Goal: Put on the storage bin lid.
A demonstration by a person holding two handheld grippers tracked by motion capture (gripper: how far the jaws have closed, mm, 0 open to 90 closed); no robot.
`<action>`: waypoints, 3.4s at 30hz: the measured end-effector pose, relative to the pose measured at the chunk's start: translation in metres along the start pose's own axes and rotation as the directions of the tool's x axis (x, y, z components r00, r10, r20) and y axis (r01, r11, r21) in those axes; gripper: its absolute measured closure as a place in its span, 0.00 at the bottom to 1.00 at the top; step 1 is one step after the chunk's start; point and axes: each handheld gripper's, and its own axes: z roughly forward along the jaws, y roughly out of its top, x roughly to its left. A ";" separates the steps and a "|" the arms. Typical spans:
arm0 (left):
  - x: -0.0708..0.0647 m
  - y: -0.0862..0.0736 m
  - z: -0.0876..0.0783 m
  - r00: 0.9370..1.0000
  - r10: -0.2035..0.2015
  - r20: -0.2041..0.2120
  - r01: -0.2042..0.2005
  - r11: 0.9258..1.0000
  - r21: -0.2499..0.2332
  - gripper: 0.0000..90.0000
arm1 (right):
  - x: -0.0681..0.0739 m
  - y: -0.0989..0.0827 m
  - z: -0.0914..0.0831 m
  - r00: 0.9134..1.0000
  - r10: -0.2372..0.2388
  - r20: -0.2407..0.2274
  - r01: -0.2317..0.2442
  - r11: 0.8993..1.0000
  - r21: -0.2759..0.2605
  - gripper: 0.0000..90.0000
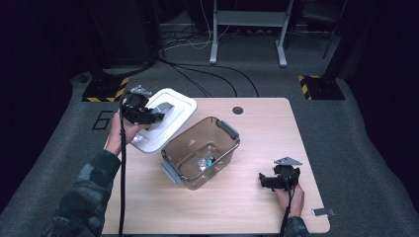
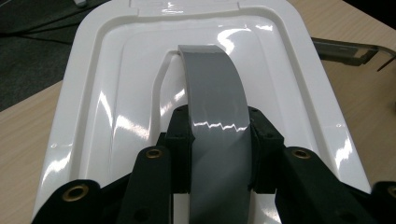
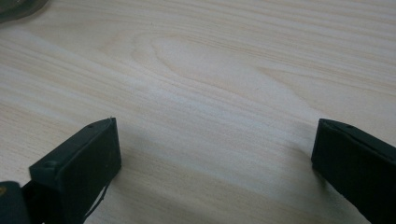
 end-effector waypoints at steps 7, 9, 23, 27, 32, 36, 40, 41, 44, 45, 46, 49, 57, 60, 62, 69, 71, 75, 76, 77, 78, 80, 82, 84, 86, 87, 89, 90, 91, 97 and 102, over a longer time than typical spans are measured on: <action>-0.021 0.009 0.005 0.999 0.022 0.026 -0.022 1.000 0.005 0.75 | 0.000 0.000 0.000 1.000 0.000 0.000 0.000 1.000 0.000 0.01; -0.027 0.010 0.008 0.999 0.016 0.035 -0.016 1.000 0.000 0.75 | 0.000 0.000 0.000 1.000 0.000 0.000 0.000 1.000 0.000 0.01; -0.063 0.019 0.027 0.996 0.050 0.081 -0.052 0.998 0.025 0.75 | 0.000 0.000 0.000 1.000 0.001 0.001 -0.001 1.000 -0.001 0.01; -0.074 0.020 0.036 0.995 0.048 0.088 -0.052 0.998 0.043 0.75 | 0.001 0.000 0.000 1.000 0.009 0.004 -0.009 1.000 -0.004 0.01; -0.086 0.020 0.046 0.994 0.041 0.099 -0.048 0.997 0.067 0.75 | 0.001 0.000 0.000 1.000 0.009 0.004 -0.009 1.000 -0.004 0.01; -0.095 0.015 0.056 0.992 0.051 0.114 -0.062 0.994 0.089 0.75 | 0.000 0.000 0.000 1.000 0.001 0.000 -0.001 1.000 -0.001 0.01; -0.104 0.013 0.061 0.989 0.071 0.131 -0.085 0.991 0.102 0.75 | 0.000 0.000 0.000 1.000 0.000 0.000 0.000 1.000 0.000 0.01; -0.106 0.012 0.063 0.989 0.070 0.133 -0.084 0.991 0.104 0.75 | 0.000 0.000 0.000 1.000 0.000 0.000 0.000 1.000 0.000 0.01; -0.111 0.009 0.066 0.990 0.068 0.127 -0.083 0.990 0.111 0.75 | 0.000 0.000 0.000 1.000 0.002 0.000 -0.002 1.000 -0.001 0.01; -0.111 0.009 0.066 0.990 0.068 0.127 -0.083 0.990 0.111 0.75 | 0.000 0.000 0.000 1.000 0.002 0.000 -0.002 1.000 -0.001 0.01; -0.113 0.007 0.067 0.989 0.069 0.127 -0.085 0.989 0.119 0.75 | 0.000 0.000 0.000 1.000 -0.001 -0.001 0.001 1.000 0.000 0.01; -0.117 0.005 0.070 0.990 0.073 0.122 -0.087 0.989 0.120 0.75 | 0.000 0.000 0.000 1.000 0.000 0.000 0.000 1.000 0.000 0.01; -0.125 0.002 0.073 0.985 0.105 0.135 -0.121 0.986 0.112 0.75 | 0.000 0.000 0.000 1.000 -0.002 -0.001 0.002 1.000 0.001 0.01; -0.129 -0.001 0.072 0.981 0.137 0.138 -0.154 0.980 0.124 0.74 | 0.000 0.000 0.000 1.000 -0.002 -0.001 0.002 1.000 0.001 0.01; -0.130 -0.003 0.073 0.979 0.156 0.131 -0.172 0.977 0.126 0.74 | 0.000 0.000 0.000 1.000 -0.002 -0.001 0.002 1.000 0.001 0.01; -0.127 -0.006 0.073 0.977 0.154 0.149 -0.171 0.979 0.112 0.69 | 0.000 0.000 0.000 1.000 -0.001 0.000 0.001 1.000 0.000 0.01; -0.127 -0.005 0.072 0.979 0.135 0.156 -0.152 0.983 0.106 0.58 | 0.000 0.000 0.000 1.000 0.002 0.001 -0.002 1.000 -0.001 0.01; -0.124 -0.002 0.064 0.980 0.121 0.158 -0.136 0.987 0.086 0.40 | 0.000 0.000 0.000 1.000 0.000 0.000 0.000 1.000 -0.001 0.01; -0.124 -0.002 0.064 0.980 0.121 0.158 -0.136 0.987 0.086 0.36 | 0.000 0.000 0.000 1.000 0.000 0.000 0.000 1.000 -0.001 0.01; -0.122 -0.001 0.062 0.980 0.116 0.160 -0.130 0.988 0.078 0.36 | 0.000 0.000 0.000 1.000 -0.001 -0.001 0.001 1.000 0.001 0.01; -0.119 0.001 0.057 0.981 0.117 0.152 -0.129 0.989 0.071 0.29 | 0.000 0.000 0.000 1.000 0.001 0.000 -0.001 1.000 0.000 0.01; -0.115 0.002 0.052 0.983 0.111 0.146 -0.122 0.990 0.065 0.24 | 0.000 0.000 0.000 1.000 -0.001 -0.001 0.001 1.000 0.001 0.01; -0.112 0.002 0.048 0.985 0.096 0.144 -0.106 0.993 0.061 0.18 | 0.000 0.000 0.000 1.000 0.000 0.000 0.000 1.000 0.000 0.01; -0.106 0.002 0.042 0.987 0.096 0.132 -0.103 0.993 0.052 0.16 | 0.000 0.000 0.000 1.000 -0.002 -0.001 0.002 1.000 0.001 0.01; -0.099 0.001 0.036 0.989 0.078 0.123 -0.083 0.996 0.043 0.15 | 0.000 0.000 0.000 1.000 -0.001 0.000 0.001 1.000 0.000 0.01; -0.095 0.000 0.033 0.990 0.075 0.115 -0.080 0.996 0.039 0.12 | 0.000 0.000 0.000 1.000 -0.001 0.000 0.001 1.000 0.000 0.01; -0.089 -0.001 0.028 0.992 0.064 0.106 -0.068 0.997 0.029 0.10 | 0.000 0.000 0.000 1.000 -0.001 -0.001 0.001 1.000 0.000 0.01; -0.084 -0.002 0.024 0.994 0.058 0.097 -0.061 0.998 0.024 0.10 | 0.000 0.000 0.000 1.000 -0.001 0.000 0.001 1.000 0.000 0.01; -0.077 -0.003 0.019 0.995 0.051 0.084 -0.053 0.998 0.021 0.08 | 0.000 0.000 0.000 1.000 0.003 0.001 -0.003 1.000 -0.001 0.01; -0.059 -0.010 0.009 0.998 0.017 0.056 -0.018 1.000 0.012 0.05 | 0.000 0.000 0.000 1.000 -0.002 0.000 0.002 1.000 0.000 0.01; -0.046 -0.015 0.004 0.999 0.001 0.039 -0.002 1.000 0.014 0.03 | 0.000 0.000 0.000 1.000 -0.002 -0.001 0.002 1.000 0.001 0.01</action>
